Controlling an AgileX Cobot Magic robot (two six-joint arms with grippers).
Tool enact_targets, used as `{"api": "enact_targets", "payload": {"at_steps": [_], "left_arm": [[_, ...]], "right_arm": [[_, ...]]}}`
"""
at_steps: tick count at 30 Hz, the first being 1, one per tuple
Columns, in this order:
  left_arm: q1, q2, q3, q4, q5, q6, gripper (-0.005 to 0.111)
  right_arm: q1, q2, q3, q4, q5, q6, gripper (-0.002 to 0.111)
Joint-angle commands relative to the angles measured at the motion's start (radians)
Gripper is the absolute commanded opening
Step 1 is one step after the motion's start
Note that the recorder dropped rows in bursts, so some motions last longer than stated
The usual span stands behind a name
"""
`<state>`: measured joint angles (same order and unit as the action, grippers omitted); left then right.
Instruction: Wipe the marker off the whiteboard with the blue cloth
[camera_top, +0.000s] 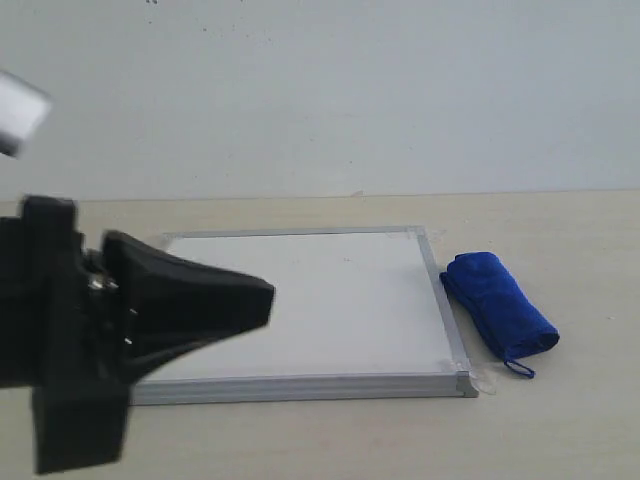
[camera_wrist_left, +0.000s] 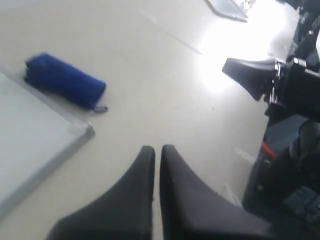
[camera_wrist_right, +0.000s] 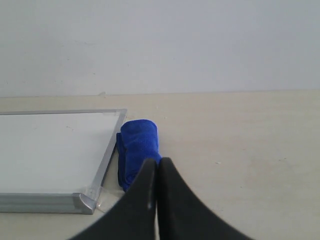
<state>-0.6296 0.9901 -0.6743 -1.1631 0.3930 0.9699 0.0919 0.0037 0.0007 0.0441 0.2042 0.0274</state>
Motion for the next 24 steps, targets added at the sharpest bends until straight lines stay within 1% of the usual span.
{"api": "enact_targets", "payload": {"at_steps": [1, 4, 6, 8, 9, 10, 11, 13, 14, 17, 19, 24], "left_arm": [[0.060, -0.141, 0.031, 0.060, -0.035, 0.002, 0.004], [0.156, -0.273, 0.089, 0.048, -0.040, 0.004, 0.004], [0.225, -0.375, 0.143, 0.048, -0.045, 0.039, 0.004], [0.285, -0.470, 0.204, 0.046, -0.054, 0.129, 0.004], [0.338, -0.573, 0.259, 0.046, -0.069, 0.199, 0.004], [0.364, -0.623, 0.287, 0.046, -0.088, 0.204, 0.004], [0.407, -0.704, 0.330, 0.037, -0.117, 0.200, 0.004], [0.449, -0.796, 0.376, 0.019, -0.149, 0.200, 0.004], [0.459, -0.822, 0.389, 0.019, -0.150, 0.200, 0.004], [0.512, -0.990, 0.447, 0.017, -0.150, 0.187, 0.004], [0.528, -0.990, 0.459, 0.017, -0.155, 0.187, 0.004], [0.528, -0.959, 0.459, 0.031, -0.195, 0.191, 0.004]], "right_arm": [[-0.002, -0.004, -0.001, -0.002, -0.005, -0.004, 0.000], [-0.002, -0.004, -0.001, -0.002, -0.005, -0.004, 0.000], [-0.002, -0.004, -0.001, -0.002, -0.005, -0.004, 0.000], [-0.002, -0.004, -0.001, -0.002, -0.005, -0.004, 0.000], [-0.002, -0.004, -0.001, -0.002, -0.005, -0.004, 0.000], [-0.002, -0.004, -0.001, -0.002, -0.005, -0.004, 0.000], [-0.002, -0.004, -0.001, -0.002, -0.005, -0.004, 0.000], [-0.002, -0.004, -0.001, -0.002, -0.005, -0.004, 0.000], [-0.002, -0.004, -0.001, -0.002, -0.005, -0.004, 0.000], [-0.002, -0.004, -0.001, -0.002, -0.005, -0.004, 0.000], [-0.002, -0.004, -0.001, -0.002, -0.004, -0.004, 0.000], [-0.002, -0.004, -0.001, -0.002, -0.006, -0.004, 0.000]]}}
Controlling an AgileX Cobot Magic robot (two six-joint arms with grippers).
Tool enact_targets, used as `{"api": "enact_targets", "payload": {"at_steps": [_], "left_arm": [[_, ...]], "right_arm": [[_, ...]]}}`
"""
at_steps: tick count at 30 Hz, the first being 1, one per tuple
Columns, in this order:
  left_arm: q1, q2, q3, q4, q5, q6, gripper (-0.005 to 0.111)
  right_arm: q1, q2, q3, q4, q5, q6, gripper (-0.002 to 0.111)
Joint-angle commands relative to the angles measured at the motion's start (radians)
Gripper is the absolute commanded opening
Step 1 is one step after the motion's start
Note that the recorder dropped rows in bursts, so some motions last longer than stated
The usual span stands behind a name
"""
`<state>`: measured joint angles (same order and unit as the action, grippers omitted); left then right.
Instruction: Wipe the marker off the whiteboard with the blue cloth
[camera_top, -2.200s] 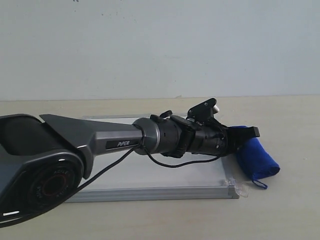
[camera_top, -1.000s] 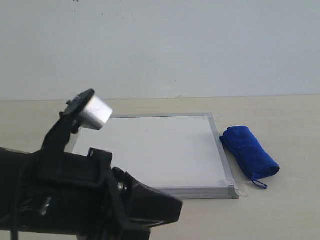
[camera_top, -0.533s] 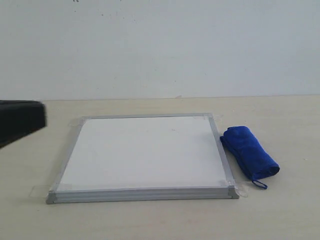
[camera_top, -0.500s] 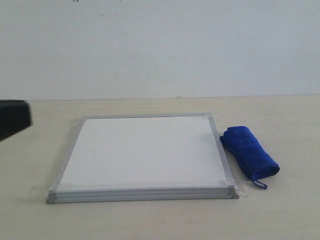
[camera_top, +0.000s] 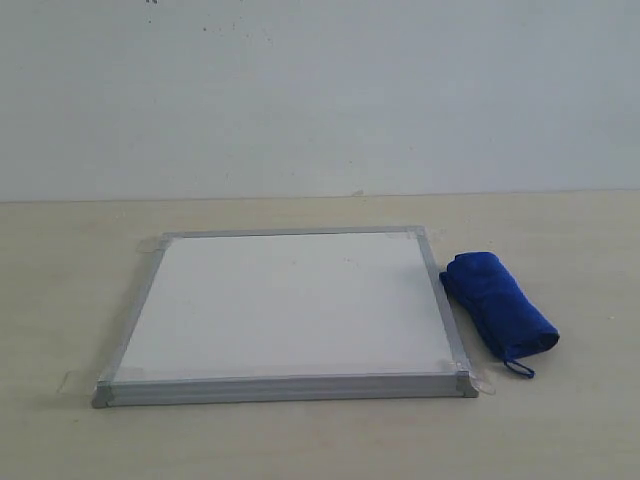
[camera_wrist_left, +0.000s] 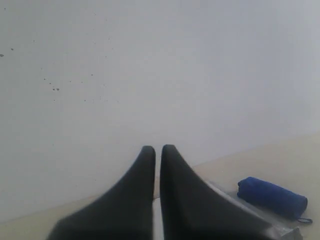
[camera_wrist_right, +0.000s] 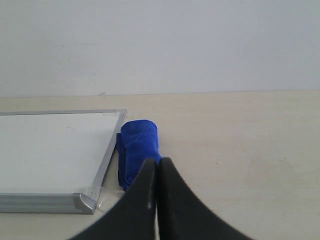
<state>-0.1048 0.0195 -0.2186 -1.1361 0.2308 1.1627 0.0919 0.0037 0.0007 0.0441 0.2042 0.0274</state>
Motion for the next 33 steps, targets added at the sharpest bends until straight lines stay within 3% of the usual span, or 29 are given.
{"api": "enact_targets", "payload": {"at_steps": [1, 4, 6, 13, 17, 23, 27, 33], "left_arm": [[0.003, 0.012, 0.003, -0.001, -0.033, -0.002, 0.004], [0.003, 0.012, 0.008, -0.007, -0.040, -0.066, 0.004], [0.005, -0.001, 0.020, 0.077, -0.056, -0.216, 0.004], [0.052, -0.019, 0.089, 0.911, -0.066, -1.150, 0.004], [0.085, -0.019, 0.137, 1.136, -0.066, -1.417, 0.004], [0.089, -0.019, 0.219, 1.215, -0.081, -1.428, 0.004], [0.089, -0.019, 0.219, 1.231, 0.089, -1.425, 0.004], [0.089, -0.019, 0.219, 1.233, 0.091, -1.425, 0.004]], "right_arm": [[-0.002, -0.004, -0.001, -0.002, -0.006, -0.004, 0.000], [-0.002, -0.004, -0.001, -0.002, -0.006, -0.004, 0.000], [-0.002, -0.004, -0.001, -0.002, -0.006, -0.004, 0.000], [-0.002, -0.004, -0.001, -0.002, -0.006, -0.004, 0.000], [-0.002, -0.004, -0.001, -0.002, -0.006, -0.004, 0.000], [-0.002, -0.004, -0.001, -0.002, -0.006, -0.004, 0.000], [-0.002, -0.004, -0.001, -0.002, -0.006, -0.004, 0.000], [-0.002, -0.004, -0.001, -0.002, -0.006, -0.004, 0.000]]}}
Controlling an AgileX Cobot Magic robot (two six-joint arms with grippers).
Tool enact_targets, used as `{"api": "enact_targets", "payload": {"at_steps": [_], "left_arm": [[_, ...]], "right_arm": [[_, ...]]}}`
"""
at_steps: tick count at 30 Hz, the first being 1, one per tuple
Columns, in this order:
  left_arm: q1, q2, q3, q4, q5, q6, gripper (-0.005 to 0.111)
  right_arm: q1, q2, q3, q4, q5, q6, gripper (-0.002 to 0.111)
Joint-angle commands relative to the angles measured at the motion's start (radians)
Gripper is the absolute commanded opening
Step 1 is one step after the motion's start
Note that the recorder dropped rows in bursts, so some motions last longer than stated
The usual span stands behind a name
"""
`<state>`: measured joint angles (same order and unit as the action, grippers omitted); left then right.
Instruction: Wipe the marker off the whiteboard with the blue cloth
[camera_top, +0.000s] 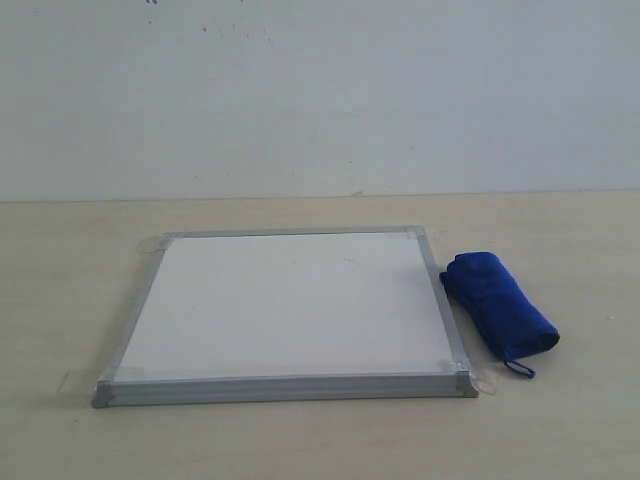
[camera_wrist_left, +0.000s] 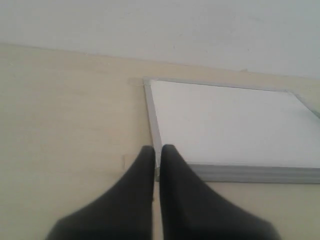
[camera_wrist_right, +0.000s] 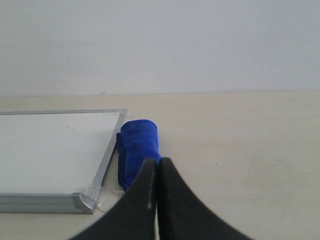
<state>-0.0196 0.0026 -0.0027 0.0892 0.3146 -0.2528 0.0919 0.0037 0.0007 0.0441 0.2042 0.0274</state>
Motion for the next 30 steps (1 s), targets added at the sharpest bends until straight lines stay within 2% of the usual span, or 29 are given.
{"api": "enact_targets", "payload": {"at_steps": [1, 30], "left_arm": [[0.004, -0.003, 0.003, 0.008, 0.005, -0.010, 0.004], [-0.002, -0.003, 0.003, 0.008, 0.000, -0.010, 0.004]], "right_arm": [[-0.002, -0.004, -0.001, -0.002, -0.006, -0.004, 0.000], [-0.002, -0.004, -0.001, -0.002, -0.005, -0.004, 0.000]]}}
